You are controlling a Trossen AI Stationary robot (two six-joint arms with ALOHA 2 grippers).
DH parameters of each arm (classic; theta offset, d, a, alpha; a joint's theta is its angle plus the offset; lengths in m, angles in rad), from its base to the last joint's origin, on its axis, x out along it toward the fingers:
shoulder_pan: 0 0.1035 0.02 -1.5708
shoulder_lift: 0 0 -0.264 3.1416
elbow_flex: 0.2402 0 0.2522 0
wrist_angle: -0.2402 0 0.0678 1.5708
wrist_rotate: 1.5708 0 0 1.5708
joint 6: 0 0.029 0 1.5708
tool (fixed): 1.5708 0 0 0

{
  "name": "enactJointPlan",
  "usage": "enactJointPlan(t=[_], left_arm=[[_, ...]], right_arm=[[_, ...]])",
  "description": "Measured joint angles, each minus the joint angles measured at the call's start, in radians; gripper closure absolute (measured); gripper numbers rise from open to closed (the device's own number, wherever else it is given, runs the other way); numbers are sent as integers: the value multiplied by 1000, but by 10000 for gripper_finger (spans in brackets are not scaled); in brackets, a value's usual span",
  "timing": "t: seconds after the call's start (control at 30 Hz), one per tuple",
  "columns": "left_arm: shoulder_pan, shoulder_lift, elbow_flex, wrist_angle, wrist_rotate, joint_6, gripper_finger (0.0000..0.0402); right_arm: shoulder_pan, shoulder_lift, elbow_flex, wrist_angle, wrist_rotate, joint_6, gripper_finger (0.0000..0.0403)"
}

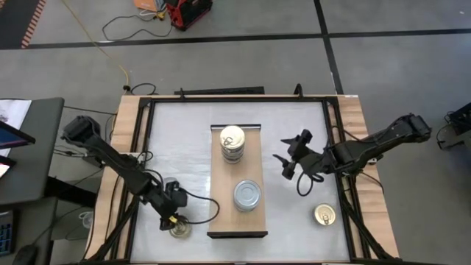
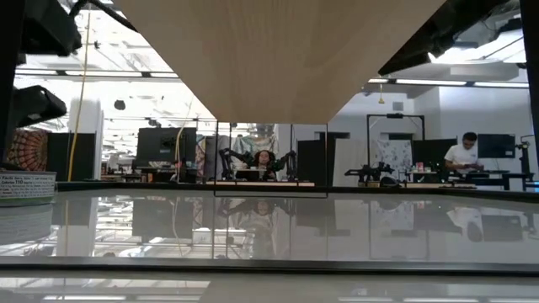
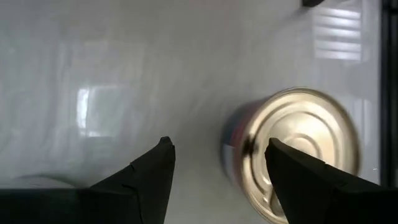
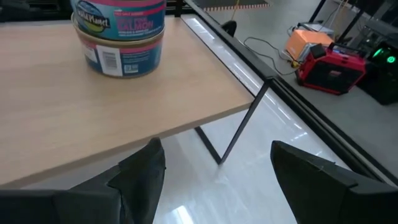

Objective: Stack canned seafood by type on shelf
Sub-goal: Stack the blue tuna can on top of the stacked blue tuna cans on the shelf

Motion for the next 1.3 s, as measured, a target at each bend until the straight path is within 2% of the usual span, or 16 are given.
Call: enactJointPlan(t=[0.17, 0.3, 0.47, 0.53, 0.8, 0.9, 1.0, 1.13, 1.23, 1.3], left_arm=[[19, 46, 5, -38, -31, -10, 164], [44, 36, 7, -148, -132, -29, 164], [77, -20, 4, -393, -335, -130, 164], [96, -50, 0, -491, -384, -180, 164], [159, -228, 3, -599, -477, -215, 164], [166, -303, 12, -548, -464, -177, 164], [205, -329, 8, -566, -437, -189, 164], [296, -337, -16, -581, -429, -203, 164], [383, -336, -31, -567, -408, -150, 171], [441, -337, -41, -524, -355, -80, 183]], right_arm=[[3, -3, 0, 0, 0, 0, 88], [19, -3, 0, 4, 0, 5, 88], [54, -3, 0, 4, 0, 18, 88], [71, -3, 0, 6, 0, 32, 88], [127, -2, 0, 15, 3, 55, 88], [140, -2, 0, 15, 3, 62, 88], [149, -2, 0, 18, 4, 64, 88], [151, 20, 0, 55, 20, 51, 88], [150, 46, 0, 90, 29, 21, 88], [150, 59, 0, 101, 29, 10, 88]])
